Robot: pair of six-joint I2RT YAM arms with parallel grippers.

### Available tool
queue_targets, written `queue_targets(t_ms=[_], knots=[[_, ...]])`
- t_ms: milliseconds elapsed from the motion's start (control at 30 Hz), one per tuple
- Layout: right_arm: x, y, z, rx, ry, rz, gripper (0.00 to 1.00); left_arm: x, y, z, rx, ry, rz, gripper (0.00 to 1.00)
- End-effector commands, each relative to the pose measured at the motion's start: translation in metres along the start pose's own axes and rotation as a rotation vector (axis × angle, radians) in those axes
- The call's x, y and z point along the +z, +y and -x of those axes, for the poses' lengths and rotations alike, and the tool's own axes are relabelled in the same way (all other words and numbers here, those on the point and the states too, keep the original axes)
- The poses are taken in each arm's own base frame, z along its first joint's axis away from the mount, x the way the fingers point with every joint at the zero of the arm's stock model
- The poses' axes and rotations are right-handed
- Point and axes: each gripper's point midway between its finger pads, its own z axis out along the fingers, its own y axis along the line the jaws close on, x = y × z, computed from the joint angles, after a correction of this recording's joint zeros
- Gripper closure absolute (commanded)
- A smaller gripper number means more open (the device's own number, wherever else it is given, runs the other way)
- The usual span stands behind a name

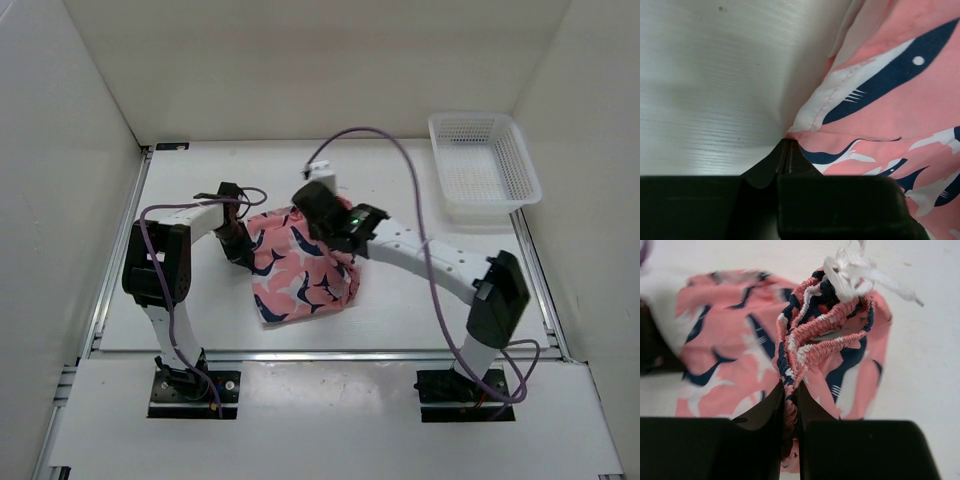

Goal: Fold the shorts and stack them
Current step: Fold the shorts

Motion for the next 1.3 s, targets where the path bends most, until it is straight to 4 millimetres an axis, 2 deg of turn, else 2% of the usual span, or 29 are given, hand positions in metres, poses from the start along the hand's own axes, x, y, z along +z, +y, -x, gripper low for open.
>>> queue_targets(t_ms=[0, 33, 67, 133, 267, 367, 433, 467, 500, 533, 567, 600, 633, 667, 700, 733, 767, 800, 833, 867, 900, 933, 967, 1000, 1033, 1067, 1100, 1167, 1267], knots=[[-0.003, 0.058, 0.003, -0.200, -0.054, 0.057, 1.00, -0.018, -0.015, 0.017, 0.040, -0.073, -0.065, 0.90], [-0.002, 0.074, -0.003, -0.237, -0.041, 0.099, 1.00, -0.022, -0.016, 0.018, 0.042, -0.083, -0.071, 0.90], [0.008, 0.093, -0.019, -0.288, -0.006, 0.131, 1.00, -0.020, -0.013, 0.015, 0.049, -0.075, -0.065, 0.90], [0.014, 0.121, -0.028, -0.327, 0.011, 0.189, 1.00, -0.020, -0.013, 0.015, 0.059, -0.075, -0.065, 0.90], [0.012, 0.159, -0.038, -0.360, 0.002, 0.276, 1.00, -0.016, -0.007, 0.011, 0.047, -0.056, -0.062, 0.90], [0.018, 0.173, -0.048, -0.370, 0.015, 0.300, 1.00, -0.022, -0.009, 0.012, 0.050, -0.073, -0.073, 0.90], [0.024, 0.176, -0.055, -0.369, 0.031, 0.303, 1.00, -0.023, -0.004, 0.017, 0.039, -0.078, -0.071, 0.90], [0.023, 0.178, -0.050, -0.362, 0.022, 0.308, 1.00, -0.027, -0.007, 0.016, 0.041, -0.081, -0.089, 0.90], [0.023, 0.178, -0.050, -0.362, 0.021, 0.308, 0.91, -0.033, -0.007, 0.018, 0.047, -0.085, -0.113, 0.90], [0.020, 0.183, -0.048, -0.367, 0.022, 0.335, 0.70, -0.037, -0.003, 0.019, 0.041, -0.084, -0.121, 0.90], [0.014, 0.185, -0.045, -0.361, 0.019, 0.353, 0.27, -0.046, -0.004, 0.022, 0.044, -0.096, -0.137, 0.89], [0.011, 0.183, -0.043, -0.359, 0.016, 0.355, 0.12, -0.054, -0.003, 0.026, 0.038, -0.120, -0.138, 0.81], [-0.004, 0.182, -0.033, -0.345, 0.003, 0.391, 0.02, -0.071, -0.001, 0.033, 0.037, -0.160, -0.154, 0.69], [-0.008, 0.180, -0.035, -0.340, -0.003, 0.405, 0.00, -0.086, 0.001, 0.039, 0.039, -0.186, -0.147, 0.60], [-0.013, 0.176, -0.032, -0.334, -0.013, 0.409, 0.00, -0.098, 0.002, 0.044, 0.031, -0.209, -0.143, 0.46], [-0.028, 0.167, -0.016, -0.301, -0.040, 0.416, 0.00, -0.111, 0.002, 0.047, 0.040, -0.231, -0.150, 0.41], [-0.035, 0.163, -0.012, -0.262, -0.048, 0.423, 0.00, -0.125, 0.002, 0.057, 0.045, -0.266, -0.150, 0.41], [-0.038, 0.141, -0.010, -0.229, -0.052, 0.395, 0.04, -0.135, 0.004, 0.054, 0.043, -0.271, -0.137, 0.39], [-0.040, 0.131, -0.011, -0.199, -0.049, 0.386, 0.08, -0.146, 0.002, 0.055, 0.057, -0.295, -0.147, 0.39], [-0.041, 0.121, -0.014, -0.167, -0.034, 0.380, 0.13, -0.152, 0.000, 0.057, 0.060, -0.312, -0.156, 0.44], [-0.045, 0.104, -0.005, -0.093, -0.037, 0.370, 0.20, -0.154, -0.006, 0.053, 0.088, -0.305, -0.165, 0.53], [-0.036, 0.091, -0.023, -0.076, 0.007, 0.344, 0.46, -0.157, -0.010, 0.049, 0.105, -0.311, -0.173, 0.67], [-0.034, 0.081, -0.028, -0.047, 0.036, 0.336, 0.57, -0.156, -0.020, 0.042, 0.139, -0.302, -0.180, 0.89], [-0.028, 0.063, -0.028, -0.009, 0.057, 0.308, 0.67, -0.152, -0.028, 0.037, 0.158, -0.280, -0.195, 0.90], [-0.022, 0.057, -0.034, 0.039, 0.087, 0.297, 0.81, -0.149, -0.036, 0.030, 0.169, -0.262, -0.221, 0.90], [-0.016, 0.048, -0.048, 0.052, 0.138, 0.286, 0.85, -0.137, -0.043, 0.029, 0.178, -0.249, -0.222, 0.90], [-0.010, 0.039, -0.050, 0.081, 0.164, 0.287, 0.88, -0.127, -0.051, 0.019, 0.202, -0.223, -0.221, 0.90], [-0.004, 0.040, -0.060, 0.108, 0.220, 0.316, 0.89, -0.112, -0.059, 0.015, 0.207, -0.196, -0.217, 0.90], [0.012, 0.037, -0.076, 0.106, 0.275, 0.299, 0.89, -0.084, -0.062, 0.021, 0.204, -0.173, -0.175, 0.90]])
